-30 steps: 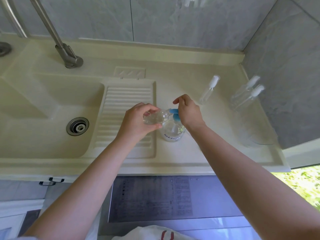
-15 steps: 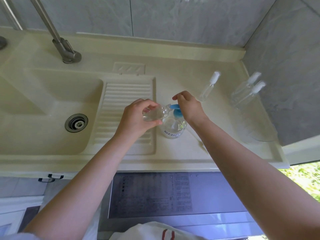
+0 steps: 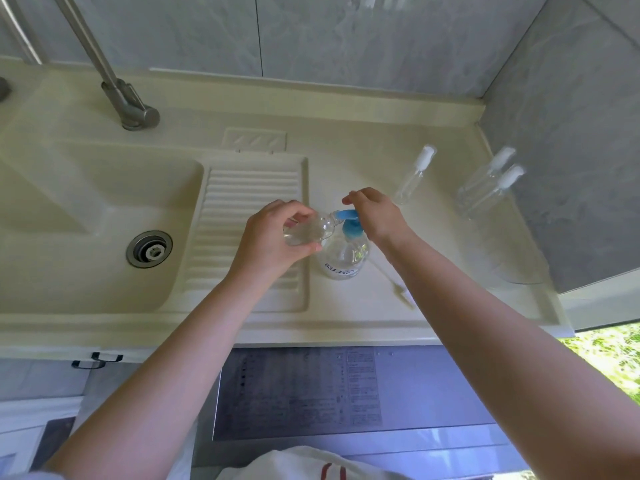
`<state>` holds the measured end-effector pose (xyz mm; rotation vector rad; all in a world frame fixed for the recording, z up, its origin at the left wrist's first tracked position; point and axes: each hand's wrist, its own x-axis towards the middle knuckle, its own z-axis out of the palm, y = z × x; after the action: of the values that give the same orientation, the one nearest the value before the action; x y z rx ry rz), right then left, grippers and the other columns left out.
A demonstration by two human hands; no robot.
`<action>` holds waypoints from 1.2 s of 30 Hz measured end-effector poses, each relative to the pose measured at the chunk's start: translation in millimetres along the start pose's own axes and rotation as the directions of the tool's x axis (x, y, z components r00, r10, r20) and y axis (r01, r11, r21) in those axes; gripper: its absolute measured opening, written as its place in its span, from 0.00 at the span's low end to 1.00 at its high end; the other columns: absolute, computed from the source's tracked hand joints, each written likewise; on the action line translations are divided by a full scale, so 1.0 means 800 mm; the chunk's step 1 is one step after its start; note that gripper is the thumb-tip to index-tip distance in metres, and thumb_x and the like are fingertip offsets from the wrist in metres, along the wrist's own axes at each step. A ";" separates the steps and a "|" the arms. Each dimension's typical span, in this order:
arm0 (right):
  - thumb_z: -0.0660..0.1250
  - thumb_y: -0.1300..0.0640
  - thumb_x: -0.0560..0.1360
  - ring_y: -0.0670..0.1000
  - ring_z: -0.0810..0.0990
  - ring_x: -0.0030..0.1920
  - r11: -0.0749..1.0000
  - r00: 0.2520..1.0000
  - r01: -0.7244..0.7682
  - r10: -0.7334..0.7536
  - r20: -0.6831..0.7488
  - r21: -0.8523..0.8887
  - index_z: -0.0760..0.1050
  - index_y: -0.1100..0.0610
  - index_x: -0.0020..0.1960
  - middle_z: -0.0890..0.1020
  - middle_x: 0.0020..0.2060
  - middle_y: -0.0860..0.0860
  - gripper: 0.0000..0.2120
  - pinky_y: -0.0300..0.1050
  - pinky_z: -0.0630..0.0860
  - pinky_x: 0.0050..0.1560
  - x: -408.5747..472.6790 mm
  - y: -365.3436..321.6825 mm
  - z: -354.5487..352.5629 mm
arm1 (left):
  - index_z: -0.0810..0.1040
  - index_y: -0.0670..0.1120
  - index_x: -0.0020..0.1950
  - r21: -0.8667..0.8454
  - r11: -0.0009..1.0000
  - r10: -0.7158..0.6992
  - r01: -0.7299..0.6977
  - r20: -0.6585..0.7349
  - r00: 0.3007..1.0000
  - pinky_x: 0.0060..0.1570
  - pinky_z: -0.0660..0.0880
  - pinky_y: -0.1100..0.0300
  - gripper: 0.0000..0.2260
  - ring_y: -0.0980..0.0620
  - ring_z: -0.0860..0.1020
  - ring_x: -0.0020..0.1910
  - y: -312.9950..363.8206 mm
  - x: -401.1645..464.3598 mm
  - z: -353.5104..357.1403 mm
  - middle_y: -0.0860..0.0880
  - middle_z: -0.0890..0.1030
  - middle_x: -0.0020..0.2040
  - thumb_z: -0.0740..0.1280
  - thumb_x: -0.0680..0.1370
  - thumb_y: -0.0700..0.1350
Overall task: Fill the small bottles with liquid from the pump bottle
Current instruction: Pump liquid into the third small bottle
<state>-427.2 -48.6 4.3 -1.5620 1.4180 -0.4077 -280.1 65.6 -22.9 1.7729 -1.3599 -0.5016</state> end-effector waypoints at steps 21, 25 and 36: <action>0.50 0.56 0.81 0.50 0.75 0.42 0.997 0.997 0.055 -0.059 -0.057 -0.057 0.76 0.53 0.56 0.76 0.46 0.50 0.16 0.44 0.70 0.39 0.000 0.000 0.007 | 0.82 0.52 0.55 0.029 0.999 0.016 -0.016 -0.003 1.000 0.49 0.67 0.77 0.21 0.59 0.77 0.46 0.002 0.000 0.002 0.58 0.78 0.47 0.81 0.63 0.44; 0.50 0.55 0.82 0.55 0.76 0.47 0.995 0.992 0.067 -0.074 -0.104 -0.068 0.76 0.55 0.57 0.77 0.47 0.51 0.16 0.45 0.70 0.46 -0.003 0.003 0.013 | 0.82 0.51 0.55 0.048 0.999 0.006 -0.006 -0.001 1.000 0.48 0.66 0.78 0.21 0.59 0.76 0.46 0.002 0.001 0.003 0.56 0.78 0.47 0.81 0.64 0.43; 0.52 0.47 0.82 0.52 0.75 0.52 1.000 1.000 -0.004 0.004 0.004 -0.019 0.76 0.54 0.62 0.76 0.51 0.46 0.18 0.45 0.70 0.50 -0.001 -0.002 0.003 | 0.82 0.52 0.55 0.032 0.999 0.013 -0.012 -0.018 1.000 0.51 0.69 0.74 0.22 0.56 0.77 0.47 0.003 -0.001 -0.003 0.55 0.79 0.49 0.81 0.64 0.44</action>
<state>-425.0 -47.1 4.8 -1.5736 1.4254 -0.3897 -280.3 67.3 -20.2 1.7895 -1.3729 -0.4579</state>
